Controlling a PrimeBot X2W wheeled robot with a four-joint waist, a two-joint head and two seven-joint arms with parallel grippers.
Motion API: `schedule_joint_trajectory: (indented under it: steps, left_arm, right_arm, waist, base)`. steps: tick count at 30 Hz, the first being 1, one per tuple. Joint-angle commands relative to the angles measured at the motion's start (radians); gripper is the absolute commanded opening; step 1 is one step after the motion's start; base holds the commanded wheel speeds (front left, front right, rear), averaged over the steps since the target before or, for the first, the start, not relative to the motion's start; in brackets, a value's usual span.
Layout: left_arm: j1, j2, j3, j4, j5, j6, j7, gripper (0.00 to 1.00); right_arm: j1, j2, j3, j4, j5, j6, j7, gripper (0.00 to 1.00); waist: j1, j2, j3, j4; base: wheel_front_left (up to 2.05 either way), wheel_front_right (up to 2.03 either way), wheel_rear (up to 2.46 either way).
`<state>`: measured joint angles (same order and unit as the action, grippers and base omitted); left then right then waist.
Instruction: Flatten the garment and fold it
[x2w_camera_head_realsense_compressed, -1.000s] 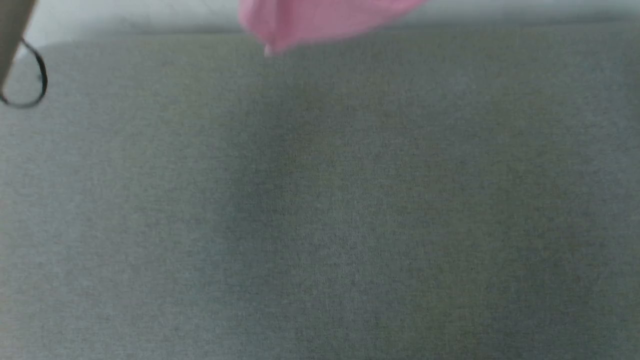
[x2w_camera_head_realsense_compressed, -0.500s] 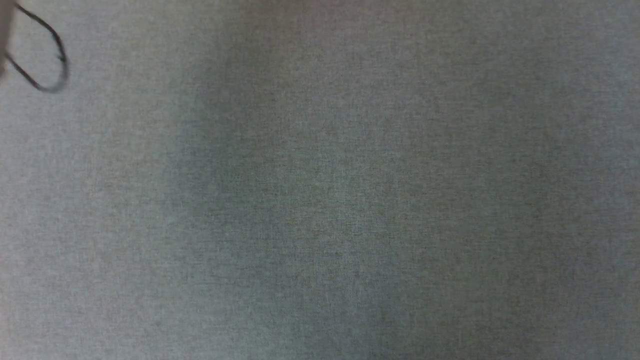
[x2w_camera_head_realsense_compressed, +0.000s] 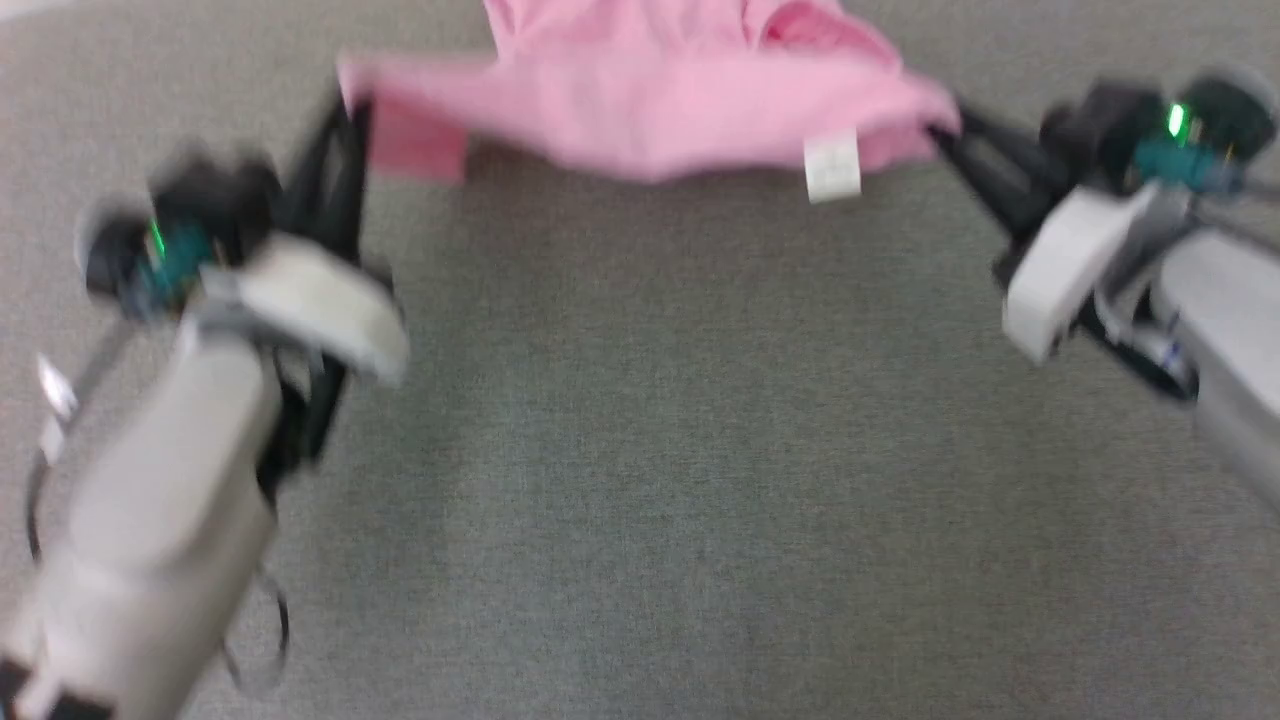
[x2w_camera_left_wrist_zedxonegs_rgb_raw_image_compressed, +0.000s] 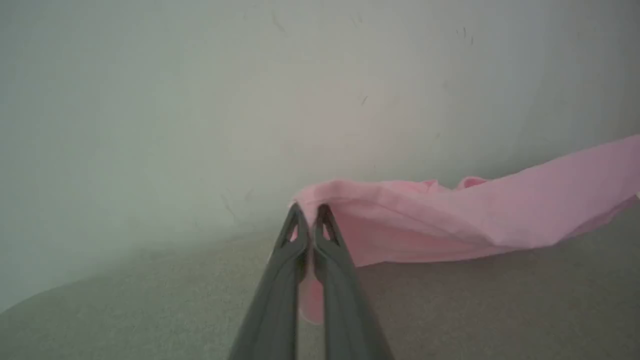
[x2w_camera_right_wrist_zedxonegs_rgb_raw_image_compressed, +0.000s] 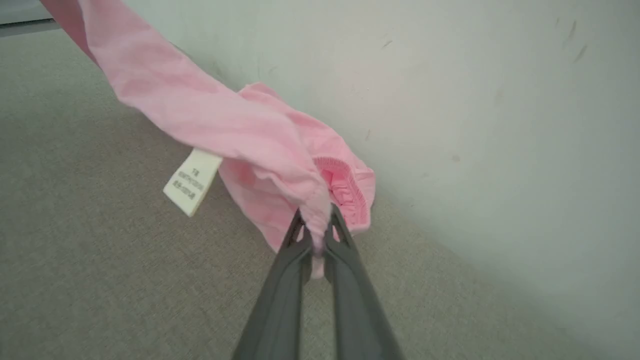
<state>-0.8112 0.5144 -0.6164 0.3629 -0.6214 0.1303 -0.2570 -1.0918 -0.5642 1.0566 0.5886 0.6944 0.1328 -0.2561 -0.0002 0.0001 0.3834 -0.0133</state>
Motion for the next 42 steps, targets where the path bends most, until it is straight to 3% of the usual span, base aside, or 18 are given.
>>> schedule_joint_trajectory:
  steps: [1, 7, 15, 23, 27, 31, 37, 42]
  left_arm:
    - [0.135, 0.018, 0.009, -0.042, 0.006, 0.014, -0.005, 0.00]
    - [0.465, 0.071, 0.030, -0.150, -0.016, 0.054, -0.005, 0.00]
    - [0.705, 0.150, 0.010, -0.264, -0.044, 0.109, 0.025, 0.00]
    - [0.866, 0.222, 0.007, -0.375, -0.077, 0.162, 0.062, 0.00]
    - [0.840, 0.241, 0.024, -0.402, -0.065, 0.167, 0.058, 0.00]
    - [0.731, 0.245, 0.016, -0.395, -0.022, 0.138, 0.080, 0.00]
    - [0.468, 0.218, -0.010, -0.331, 0.057, 0.061, 0.146, 0.00]
    - [0.231, 0.155, -0.037, -0.198, 0.097, -0.027, 0.195, 0.00]
  right_arm:
    - [0.077, -0.027, 0.004, -0.045, 0.023, -0.002, -0.005, 0.00]
    - [0.317, -0.095, 0.005, -0.147, 0.038, -0.002, -0.005, 0.00]
    - [0.601, -0.118, 0.000, -0.245, 0.048, -0.002, 0.013, 0.00]
    - [0.907, -0.127, -0.139, -0.386, 0.028, -0.002, 0.060, 0.00]
    - [0.982, -0.100, -0.252, -0.458, -0.018, -0.002, 0.096, 0.00]
    - [0.991, -0.054, -0.343, -0.512, -0.081, -0.002, 0.136, 0.00]
    - [0.942, 0.005, -0.452, -0.545, -0.138, -0.002, 0.174, 0.00]
    - [0.882, 0.053, -0.509, -0.531, -0.156, -0.002, 0.186, 0.00]
  waist:
    - [0.0002, -0.0001, -0.104, -0.030]
    - [0.0002, -0.0001, -0.206, -0.042]
    - [0.0002, -0.0001, -0.305, -0.037]
    - [0.0002, -0.0001, -0.372, -0.023]
    - [0.0002, -0.0001, -0.363, -0.028]
    - [0.0002, -0.0001, -0.321, -0.043]
    - [0.0002, -0.0001, -0.219, -0.077]
    - [0.0002, -0.0001, -0.122, -0.114]
  base:
    - [0.00, 0.00, 0.00]
    - [0.00, 0.00, 0.00]
    - [0.00, 0.00, 0.00]
    - [0.00, 0.00, 0.00]
    - [0.00, 0.00, 0.00]
    - [0.00, 0.00, 0.00]
    - [0.00, 0.00, 0.00]
    - [0.00, 0.00, 0.00]
